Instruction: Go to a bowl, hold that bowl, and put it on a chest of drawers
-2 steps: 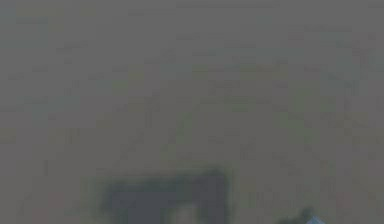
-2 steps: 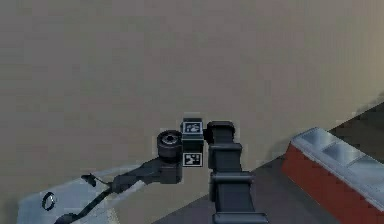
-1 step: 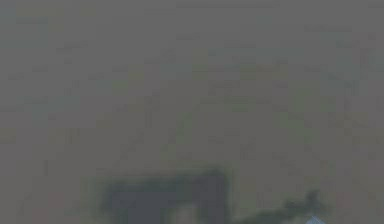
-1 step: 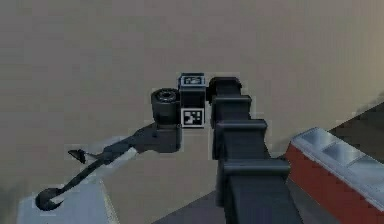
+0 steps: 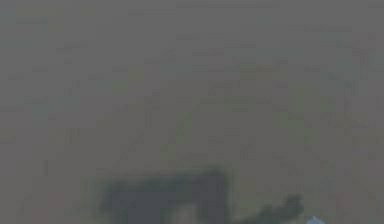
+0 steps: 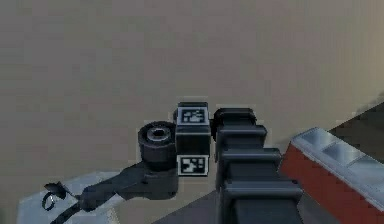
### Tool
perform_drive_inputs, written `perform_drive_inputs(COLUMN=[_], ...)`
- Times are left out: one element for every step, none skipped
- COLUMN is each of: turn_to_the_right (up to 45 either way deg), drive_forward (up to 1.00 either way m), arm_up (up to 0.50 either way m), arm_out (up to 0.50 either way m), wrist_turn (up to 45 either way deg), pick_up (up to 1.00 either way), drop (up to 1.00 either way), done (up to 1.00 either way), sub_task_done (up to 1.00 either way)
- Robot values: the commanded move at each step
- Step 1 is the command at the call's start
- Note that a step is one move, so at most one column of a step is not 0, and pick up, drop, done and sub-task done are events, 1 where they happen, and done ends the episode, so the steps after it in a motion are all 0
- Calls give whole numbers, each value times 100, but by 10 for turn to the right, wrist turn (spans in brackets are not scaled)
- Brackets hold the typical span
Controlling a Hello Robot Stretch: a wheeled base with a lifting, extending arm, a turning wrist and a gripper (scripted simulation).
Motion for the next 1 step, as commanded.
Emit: perform_drive_inputs(turn_to_the_right=[0], drive_forward=[0], arm_up=[0], arm_out=[0], wrist_turn=[0], pick_up=[0], drop=[0], done=[100], sub_task_done=[0])
